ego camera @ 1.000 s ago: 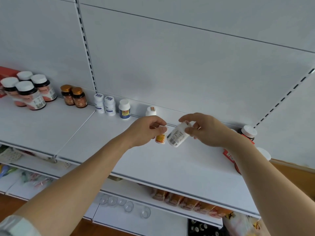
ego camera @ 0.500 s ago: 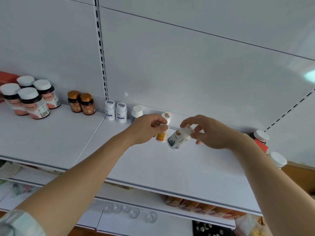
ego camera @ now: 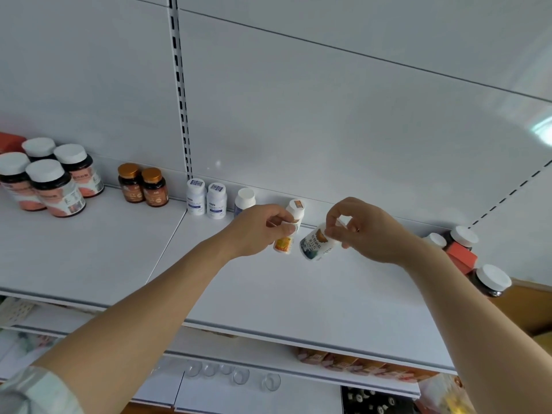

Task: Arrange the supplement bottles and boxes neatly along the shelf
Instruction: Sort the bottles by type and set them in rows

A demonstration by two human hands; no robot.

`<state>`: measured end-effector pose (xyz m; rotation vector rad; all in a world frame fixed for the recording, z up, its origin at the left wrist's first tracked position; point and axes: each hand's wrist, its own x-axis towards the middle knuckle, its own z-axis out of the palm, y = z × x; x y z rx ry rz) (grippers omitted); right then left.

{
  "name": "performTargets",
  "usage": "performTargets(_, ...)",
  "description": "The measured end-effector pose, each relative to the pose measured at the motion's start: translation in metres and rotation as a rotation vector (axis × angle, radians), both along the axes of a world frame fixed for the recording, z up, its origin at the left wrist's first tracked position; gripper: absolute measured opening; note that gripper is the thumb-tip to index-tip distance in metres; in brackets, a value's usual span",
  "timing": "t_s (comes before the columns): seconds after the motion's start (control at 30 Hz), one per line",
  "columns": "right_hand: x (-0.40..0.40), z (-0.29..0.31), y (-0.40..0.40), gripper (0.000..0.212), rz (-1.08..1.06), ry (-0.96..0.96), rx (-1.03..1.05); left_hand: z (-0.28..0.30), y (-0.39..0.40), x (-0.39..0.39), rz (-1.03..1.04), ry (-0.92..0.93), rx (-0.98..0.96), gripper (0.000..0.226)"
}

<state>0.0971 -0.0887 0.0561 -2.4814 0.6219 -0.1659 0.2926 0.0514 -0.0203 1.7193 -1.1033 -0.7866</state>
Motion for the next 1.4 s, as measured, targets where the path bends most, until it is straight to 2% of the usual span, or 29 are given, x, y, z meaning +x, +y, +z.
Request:
performTargets(0.37,-0.001,-0.006,-0.044,0.022,0.002,0.019,-0.057,0.002,-0.031,-0.006,0.032,-0.005,0.027,0.022)
performTargets(0.5,0.012,-0.015,-0.068,0.029,0.016,0.044,-0.133,0.005,-0.040,-0.006,0.079,-0.023,0.011,0.014)
performTargets(0.67,0.045,-0.038,-0.081,0.046,0.001,0.077,-0.311,0.006,-0.040,0.000,0.173,-0.121,0.004,0.015)
performTargets(0.9,0.069,-0.075,-0.085,0.030,0.015,0.203,-0.528,-0.005,-0.037,0.011,0.237,-0.165,0.005,0.016)
performTargets(1.07,0.070,-0.098,-0.083,0.025,-0.013,0.148,-0.554,-0.010,-0.043,0.018,0.222,-0.199,0.019,0.017)
performTargets(1.27,0.063,-0.125,-0.081,0.025,-0.006,-0.077,-0.572,-0.018,-0.046,0.021,0.181,-0.226,-0.010,0.018)
performTargets(1.4,0.062,-0.133,-0.081,0.030,-0.024,-0.161,-0.535,-0.020,-0.046,0.023,0.171,-0.236,-0.005,0.018)
